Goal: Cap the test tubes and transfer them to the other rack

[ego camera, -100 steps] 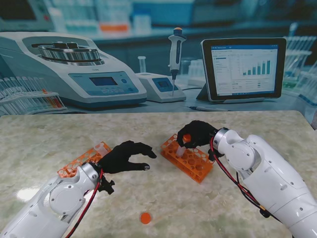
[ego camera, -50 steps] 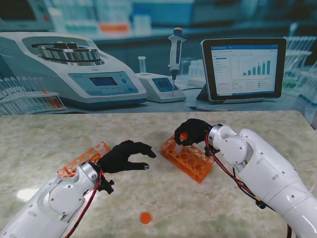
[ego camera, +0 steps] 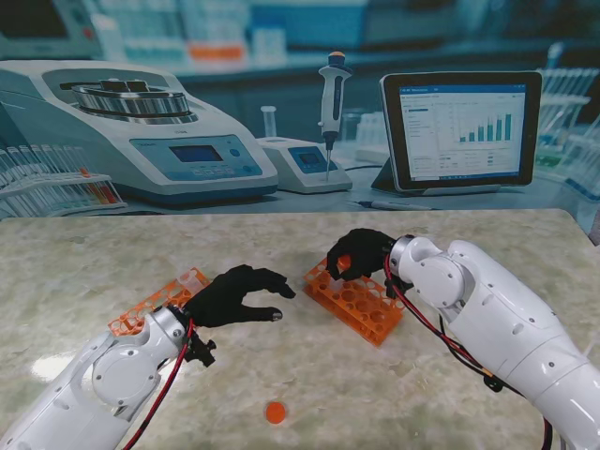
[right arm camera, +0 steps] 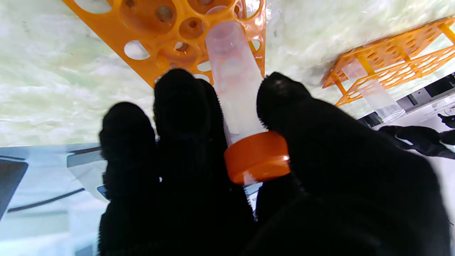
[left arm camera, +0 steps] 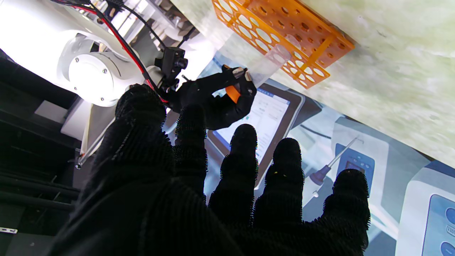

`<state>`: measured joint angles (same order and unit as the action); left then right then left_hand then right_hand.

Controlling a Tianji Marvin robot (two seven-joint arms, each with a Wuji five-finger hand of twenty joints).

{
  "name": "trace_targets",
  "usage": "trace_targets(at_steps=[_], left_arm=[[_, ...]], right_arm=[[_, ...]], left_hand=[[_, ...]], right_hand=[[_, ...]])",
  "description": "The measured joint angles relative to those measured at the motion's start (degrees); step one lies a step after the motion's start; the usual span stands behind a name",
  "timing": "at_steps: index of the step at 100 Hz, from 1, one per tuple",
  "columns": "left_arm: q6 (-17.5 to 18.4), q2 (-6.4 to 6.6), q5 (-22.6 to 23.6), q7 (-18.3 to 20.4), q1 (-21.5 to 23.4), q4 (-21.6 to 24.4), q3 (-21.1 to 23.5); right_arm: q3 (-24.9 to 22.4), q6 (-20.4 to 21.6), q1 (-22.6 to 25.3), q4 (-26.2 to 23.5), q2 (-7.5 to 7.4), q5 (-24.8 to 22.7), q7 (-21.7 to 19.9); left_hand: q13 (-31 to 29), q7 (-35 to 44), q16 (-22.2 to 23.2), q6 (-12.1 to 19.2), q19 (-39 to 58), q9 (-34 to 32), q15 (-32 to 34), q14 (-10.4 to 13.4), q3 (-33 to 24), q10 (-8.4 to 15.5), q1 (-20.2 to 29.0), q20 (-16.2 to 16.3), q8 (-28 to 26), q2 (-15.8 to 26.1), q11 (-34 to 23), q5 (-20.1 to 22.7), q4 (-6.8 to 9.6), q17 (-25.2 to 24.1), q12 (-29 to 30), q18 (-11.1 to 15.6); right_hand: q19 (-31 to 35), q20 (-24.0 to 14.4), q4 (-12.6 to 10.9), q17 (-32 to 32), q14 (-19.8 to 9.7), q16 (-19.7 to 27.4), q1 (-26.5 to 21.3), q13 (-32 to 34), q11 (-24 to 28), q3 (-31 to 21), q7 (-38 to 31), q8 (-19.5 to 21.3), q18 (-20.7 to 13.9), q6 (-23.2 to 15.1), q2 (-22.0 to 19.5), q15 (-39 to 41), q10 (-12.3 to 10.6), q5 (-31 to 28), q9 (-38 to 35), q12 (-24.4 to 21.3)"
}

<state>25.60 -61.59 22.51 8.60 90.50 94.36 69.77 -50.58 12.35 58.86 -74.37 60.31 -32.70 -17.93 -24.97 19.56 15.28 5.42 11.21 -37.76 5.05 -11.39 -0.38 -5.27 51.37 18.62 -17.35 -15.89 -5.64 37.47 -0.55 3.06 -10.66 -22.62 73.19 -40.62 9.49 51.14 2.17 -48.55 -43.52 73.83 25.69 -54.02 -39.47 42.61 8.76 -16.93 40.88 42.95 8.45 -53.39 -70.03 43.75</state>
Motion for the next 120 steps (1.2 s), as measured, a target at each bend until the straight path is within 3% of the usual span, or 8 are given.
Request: trace_targets(at_steps=[12,23,27,38,43,53,87,120], left_arm=[[0.01,0.0,0.0,-0.01,0.03,0.0,0.07],[0.08,-0.02,0.16,-0.13,0.2,0.01,0.35],[0.09,-0.02,0.22,-0.21,0.26,0.02,0.4],[0.08,-0.02,0.35,-0.32,0.37,0.06,0.45],[0.08,-0.02,0.38,-0.34,0.41,0.07,0.5],[0.09,-0.02,0.47,-0.37,0.53,0.14,0.65],[0.2,-0.05,1.02,-0.76,1.48,0.88,1.59],[0.19,-0.06,1.82,-1.14,2.8,1.9,2.7]], right_arm=[[1.26,-0.02,-0.71,1.06,0.2,0.0,0.26],[1.87,-0.1,-0.95,1.51,0.26,-0.22,0.08],[2.0,-0.1,-0.99,1.66,0.28,-0.32,0.08],[2.29,0.08,-1.07,2.18,0.37,-0.34,0.35],[2.38,0.31,-1.08,2.49,0.45,-0.26,0.67],[2.52,0.84,-1.1,2.99,0.64,-0.07,1.34],[-1.09,2.94,1.57,2.76,1.69,-2.48,7.85],[-12.61,5.75,12.61,-7.36,1.71,-7.2,13.06]], left_hand=[[0.0,0.0,0.0,0.0,-0.01,0.0,0.0,0.0,0.0,0.0,0.0,0.0,0.0,0.0,0.0,0.0,0.0,0.0,0.0,0.0],[0.0,0.0,0.0,0.0,-0.01,0.0,0.0,0.0,0.0,0.0,0.0,0.0,0.0,0.01,0.0,0.0,0.0,0.0,0.0,0.0],[0.0,0.0,0.0,0.0,-0.01,0.0,0.0,0.0,0.0,0.0,0.0,0.0,0.0,0.01,0.0,0.0,0.0,0.0,0.0,0.0],[0.0,0.0,0.0,0.0,-0.01,0.0,0.0,0.0,0.0,0.0,0.0,0.0,0.0,0.03,0.0,0.0,0.0,0.0,0.0,0.0],[0.0,0.0,0.0,0.0,-0.01,0.0,0.0,0.0,0.0,0.0,0.0,0.0,0.0,0.03,0.0,0.0,0.0,0.0,0.0,0.0],[0.0,0.0,0.0,0.0,-0.01,0.0,0.0,0.0,0.0,0.0,0.0,0.0,0.0,0.03,0.0,0.01,0.0,0.0,0.0,0.0],[0.43,-1.82,0.0,-0.6,-0.03,0.67,-0.04,0.0,-0.01,0.0,-0.07,-0.01,0.77,1.51,0.57,-1.38,0.0,-0.05,0.01,0.03],[1.09,-3.35,0.0,-1.31,-0.89,2.59,-0.19,0.0,-0.01,-0.02,-0.14,-0.01,1.59,3.68,0.8,-2.3,0.0,-0.62,0.73,0.17]], right_hand=[[-3.87,-0.01,-0.01,-8.81,1.33,1.58,-1.02,-5.23,-4.57,4.4,-5.98,-11.01,2.01,-0.07,-2.3,-7.74,-0.61,5.76,2.46,-2.24],[-8.57,0.91,-0.05,-17.92,2.05,5.84,0.12,-12.06,-8.21,7.53,-6.38,-16.1,3.57,-0.1,-3.86,-15.47,-1.95,9.74,6.61,-5.52],[-9.99,2.26,-0.07,-20.84,2.36,7.9,1.08,-14.85,-9.24,9.31,-5.61,-17.3,4.22,0.47,-4.3,-18.42,-2.43,11.13,8.02,-9.79],[-13.96,5.4,-0.22,-27.87,3.25,13.51,6.24,-21.29,-12.11,12.06,3.3,-16.67,5.82,2.45,-6.61,-23.55,-4.62,11.3,12.93,-17.6],[-15.33,6.81,-1.43,-30.55,3.72,15.52,8.7,-23.61,-14.02,13.82,7.22,-15.79,6.34,3.47,-8.42,-26.43,-6.61,11.3,15.17,-19.33],[-17.59,9.76,-3.66,-34.57,4.56,19.18,11.46,-27.65,-15.57,16.37,12.83,-12.96,6.92,3.48,-10.81,-27.78,-7.24,12.15,18.01,-22.18],[-21.92,15.38,-4.21,-40.05,5.2,23.98,14.3,-32.52,-16.91,20.6,15.13,-12.91,8.88,4.35,-14.11,-30.47,-7.25,14.71,20.86,-25.39],[-22.49,17.45,-4.63,-40.39,4.2,25.05,14.3,-32.6,-16.9,22.25,16.55,-14.27,8.98,8.95,-14.93,-31.47,-7.26,15.34,20.84,-25.51]])
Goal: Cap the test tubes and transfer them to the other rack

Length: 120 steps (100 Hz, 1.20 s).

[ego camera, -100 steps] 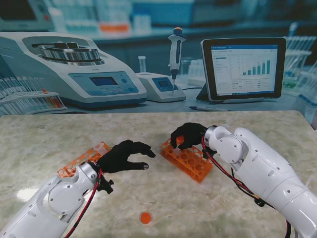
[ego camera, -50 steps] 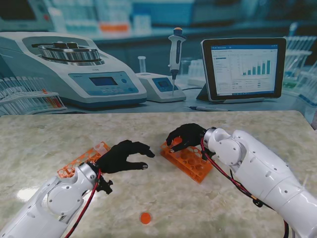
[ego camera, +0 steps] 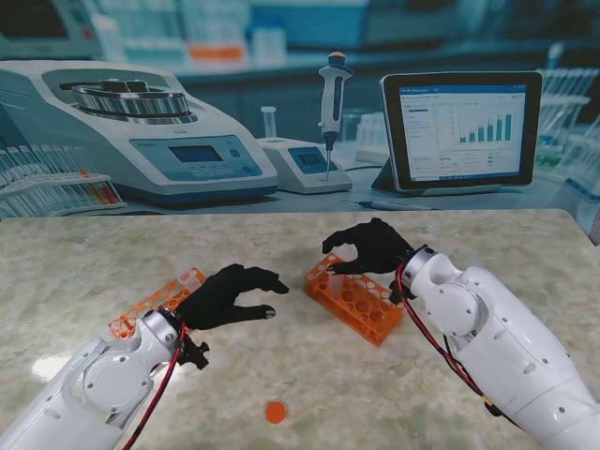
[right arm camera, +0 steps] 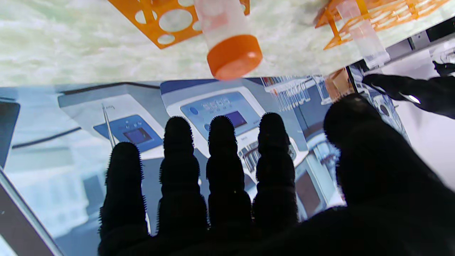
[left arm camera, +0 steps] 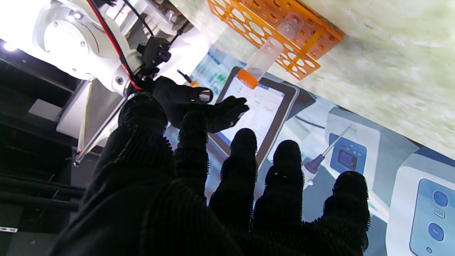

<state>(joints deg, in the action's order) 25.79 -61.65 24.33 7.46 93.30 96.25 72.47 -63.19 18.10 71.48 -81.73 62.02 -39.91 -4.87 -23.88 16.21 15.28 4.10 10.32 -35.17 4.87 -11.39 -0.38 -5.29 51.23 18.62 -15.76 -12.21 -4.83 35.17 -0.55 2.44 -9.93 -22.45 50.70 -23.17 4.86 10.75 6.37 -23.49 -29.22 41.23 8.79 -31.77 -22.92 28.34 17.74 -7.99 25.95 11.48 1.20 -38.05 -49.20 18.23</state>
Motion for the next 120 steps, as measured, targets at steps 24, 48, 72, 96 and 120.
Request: trace_targets(at_steps=[24,48,72,96,120], left_arm=[[-0.35,0.03,0.69,-0.01,0.52,0.63,0.28],[-1.3,0.03,1.88,0.01,1.25,1.58,0.92],[-1.77,0.02,3.44,-0.18,2.44,2.67,2.68],[-1.88,0.0,4.85,-0.16,3.59,3.71,5.29],[-2.03,0.05,7.06,0.78,5.74,5.74,9.72]], right_arm=[[-6.73,3.22,9.31,-7.42,-0.13,-2.47,3.34],[-11.14,5.95,19.17,-13.45,-0.12,-6.22,9.52],[-12.88,7.81,25.77,-16.46,-0.09,-8.16,12.25],[-13.02,8.27,28.65,-18.02,-0.12,-11.05,13.86],[-13.08,7.94,29.65,-18.28,-0.12,-10.8,13.7]], left_hand=[[0.0,-2.29,-0.27,-1.68,-0.96,0.89,-0.1,0.0,0.02,0.0,-0.01,-0.01,2.1,0.02,0.04,-0.98,0.0,-0.18,0.04,0.03],[0.82,-2.85,-0.37,-2.4,-1.96,1.1,-0.68,0.0,0.07,0.0,-0.15,-0.14,3.05,0.71,0.12,-1.0,0.0,-0.9,0.11,0.11],[2.02,-2.85,-0.61,-2.41,-3.36,1.74,-0.97,0.0,0.17,0.0,-0.73,-0.75,3.6,0.75,0.48,-1.01,0.0,-1.54,0.12,0.57],[2.79,-2.85,-0.95,-2.42,-4.12,1.74,-1.07,0.01,0.18,0.0,-0.73,-0.77,3.68,0.75,0.47,-1.01,0.0,-1.65,0.13,0.64],[3.4,-2.85,-1.1,-2.41,-4.31,2.42,-1.3,0.05,0.18,0.0,-0.73,-0.78,4.19,0.76,0.56,-1.64,0.0,-2.21,0.14,0.94]], right_hand=[[-0.04,1.47,-0.04,0.38,-0.72,2.67,0.0,0.14,0.0,0.75,2.18,-3.07,0.01,3.11,-0.03,-0.36,0.0,0.0,-0.02,-1.32],[-0.06,2.98,-0.05,0.49,-1.49,4.83,0.0,0.16,-0.61,1.54,2.72,-3.98,0.01,3.57,-1.27,-1.52,0.0,0.01,-0.02,-2.95],[-0.65,4.37,-0.05,0.49,-1.71,6.18,0.03,0.15,-0.63,2.85,2.83,-4.61,0.03,3.6,-2.6,-2.72,0.0,0.61,-0.02,-3.5],[-0.65,4.47,-0.07,0.49,-1.81,6.24,0.03,0.15,-0.64,3.72,2.83,-4.61,0.03,3.6,-2.61,-2.72,0.0,0.61,-0.02,-3.53],[-0.64,4.51,-0.07,0.49,-1.82,6.83,0.03,0.15,-0.64,3.73,2.83,-4.63,0.03,3.6,-2.62,-2.72,0.0,0.61,-0.02,-3.54]])
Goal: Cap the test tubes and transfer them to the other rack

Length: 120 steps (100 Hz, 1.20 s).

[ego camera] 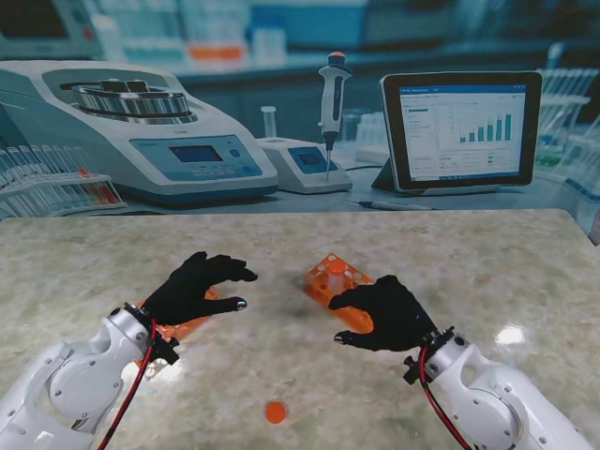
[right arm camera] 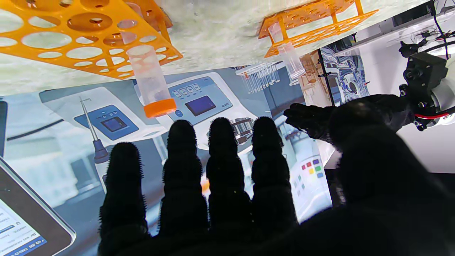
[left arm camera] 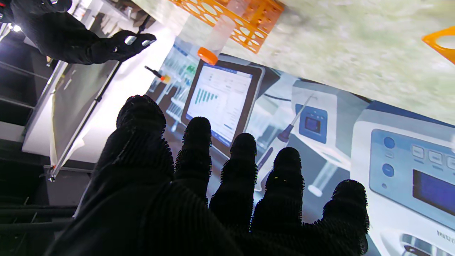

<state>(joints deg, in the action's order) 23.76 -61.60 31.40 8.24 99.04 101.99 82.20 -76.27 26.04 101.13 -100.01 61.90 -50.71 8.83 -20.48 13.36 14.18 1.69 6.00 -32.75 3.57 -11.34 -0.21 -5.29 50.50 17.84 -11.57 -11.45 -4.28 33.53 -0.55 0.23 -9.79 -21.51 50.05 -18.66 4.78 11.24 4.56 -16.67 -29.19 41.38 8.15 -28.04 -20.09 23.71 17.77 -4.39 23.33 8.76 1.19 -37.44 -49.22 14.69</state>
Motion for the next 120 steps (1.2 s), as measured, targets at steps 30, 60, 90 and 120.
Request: trace_targets(at_steps=[30,60,90,120], left_arm=[[0.21,0.06,3.93,-0.16,3.71,1.45,6.54],[1.05,-0.11,7.02,-4.49,6.42,-0.96,11.26],[1.13,-0.36,9.89,-7.08,8.01,-3.47,14.56],[1.16,-0.39,11.36,-8.09,8.83,-6.23,16.21]], right_arm=[[-0.95,-0.29,1.54,-0.28,0.01,-0.38,0.13],[-1.32,-0.38,2.04,-0.54,0.01,-0.7,0.53],[-1.29,-0.72,2.0,-0.57,-0.03,-0.56,-0.24],[-1.14,-1.06,1.75,-0.56,-0.09,-0.38,-0.94]], left_hand=[[0.74,0.0,-0.07,0.0,-0.15,1.35,-0.26,0.43,0.01,0.0,0.0,0.0,0.03,0.0,0.08,0.0,0.0,-0.09,0.54,0.23],[1.34,0.0,-0.08,0.0,-0.39,2.17,-0.37,0.68,0.01,0.0,0.0,-0.01,0.11,0.0,0.12,-0.95,0.0,-0.34,1.19,0.24],[1.94,0.0,-0.1,0.0,-0.41,2.79,-0.43,0.7,0.02,0.0,0.0,-0.01,0.74,0.0,0.17,-0.65,0.0,-0.73,1.2,0.3],[2.95,-0.53,-0.63,0.0,-0.44,2.82,-0.43,0.74,0.02,0.0,0.0,-0.01,0.81,0.0,0.18,-0.7,0.0,-1.49,1.21,0.53]], right_hand=[[0.0,0.65,-0.01,0.0,0.0,0.04,0.0,0.0,0.0,0.67,0.0,0.0,0.04,0.0,-0.06,0.0,0.0,0.0,0.0,0.0],[0.0,0.73,-0.01,0.0,0.0,0.04,0.0,0.0,0.0,0.67,-0.01,-0.01,0.05,0.0,-0.06,0.0,0.0,0.0,0.0,0.0],[0.0,0.75,-0.01,-0.07,0.0,0.04,0.0,0.0,0.0,0.67,-0.02,-0.01,0.06,0.0,-0.06,0.0,0.0,0.0,0.0,0.0],[0.0,1.31,-0.01,-0.11,-0.01,0.05,0.0,0.0,0.0,0.67,-0.02,-0.01,0.08,0.0,-0.07,0.0,0.0,0.0,0.0,0.0]])
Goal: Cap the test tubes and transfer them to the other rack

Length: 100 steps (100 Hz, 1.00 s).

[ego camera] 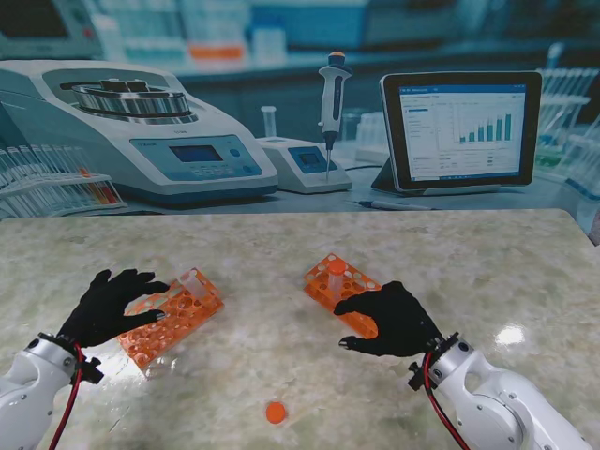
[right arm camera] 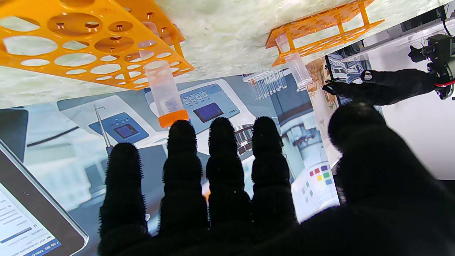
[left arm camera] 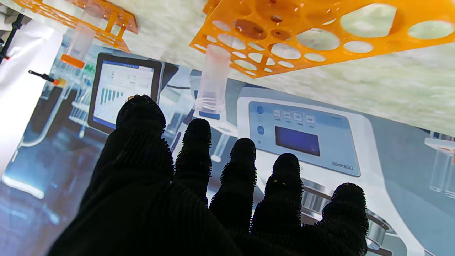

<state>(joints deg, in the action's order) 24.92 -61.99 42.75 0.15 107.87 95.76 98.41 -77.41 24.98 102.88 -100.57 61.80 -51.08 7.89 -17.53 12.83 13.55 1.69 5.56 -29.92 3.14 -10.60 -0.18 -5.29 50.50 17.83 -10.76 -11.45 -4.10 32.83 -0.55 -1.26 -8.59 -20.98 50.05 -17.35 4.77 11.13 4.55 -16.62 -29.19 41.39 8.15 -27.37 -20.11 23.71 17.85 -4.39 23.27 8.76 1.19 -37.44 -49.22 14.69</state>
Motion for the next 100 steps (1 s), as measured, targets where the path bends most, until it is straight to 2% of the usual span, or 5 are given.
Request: trace_targets(at_steps=[28,53,100], left_arm=[[-0.92,0.1,-0.51,-1.29,-1.15,-4.74,-1.96],[-1.68,0.29,-0.79,-0.12,-2.42,-5.77,-3.53],[-2.95,0.68,-2.09,1.5,-6.65,-9.34,-7.93]], right_arm=[[0.44,-0.01,-0.49,0.09,-0.06,0.54,-0.6],[0.46,-0.05,-0.57,0.09,-0.08,0.81,-0.89],[0.43,0.07,-0.55,0.08,-0.09,1.3,-1.29]], left_hand=[[0.01,-0.01,-0.05,0.0,-0.11,0.64,0.0,0.01,0.02,0.0,0.0,0.0,0.02,-0.77,0.48,0.0,0.0,-0.07,0.07,0.11],[0.58,-0.01,-0.07,0.0,-0.46,1.3,-0.32,0.02,0.02,0.0,-0.02,0.0,0.13,-2.26,0.68,0.0,0.0,-0.36,0.2,0.15],[2.6,-0.72,-0.65,-0.39,-0.85,3.37,-0.7,0.12,0.02,0.0,-0.03,-0.01,0.74,-2.42,1.25,-0.59,0.0,-0.84,1.47,0.3]], right_hand=[[0.0,0.01,0.0,-0.13,-0.01,0.0,0.0,0.0,0.0,0.0,0.0,0.0,0.01,0.0,0.0,0.0,0.0,0.0,0.0,0.0],[0.0,0.01,0.0,-0.15,-0.01,0.0,0.0,0.0,0.0,0.0,0.0,0.0,0.02,0.0,0.0,0.0,0.0,0.0,0.0,0.0],[0.0,0.02,0.0,-0.25,-0.01,0.0,0.0,0.0,0.0,0.0,0.0,0.0,0.04,0.0,-0.01,0.0,0.0,0.0,0.0,0.0]])
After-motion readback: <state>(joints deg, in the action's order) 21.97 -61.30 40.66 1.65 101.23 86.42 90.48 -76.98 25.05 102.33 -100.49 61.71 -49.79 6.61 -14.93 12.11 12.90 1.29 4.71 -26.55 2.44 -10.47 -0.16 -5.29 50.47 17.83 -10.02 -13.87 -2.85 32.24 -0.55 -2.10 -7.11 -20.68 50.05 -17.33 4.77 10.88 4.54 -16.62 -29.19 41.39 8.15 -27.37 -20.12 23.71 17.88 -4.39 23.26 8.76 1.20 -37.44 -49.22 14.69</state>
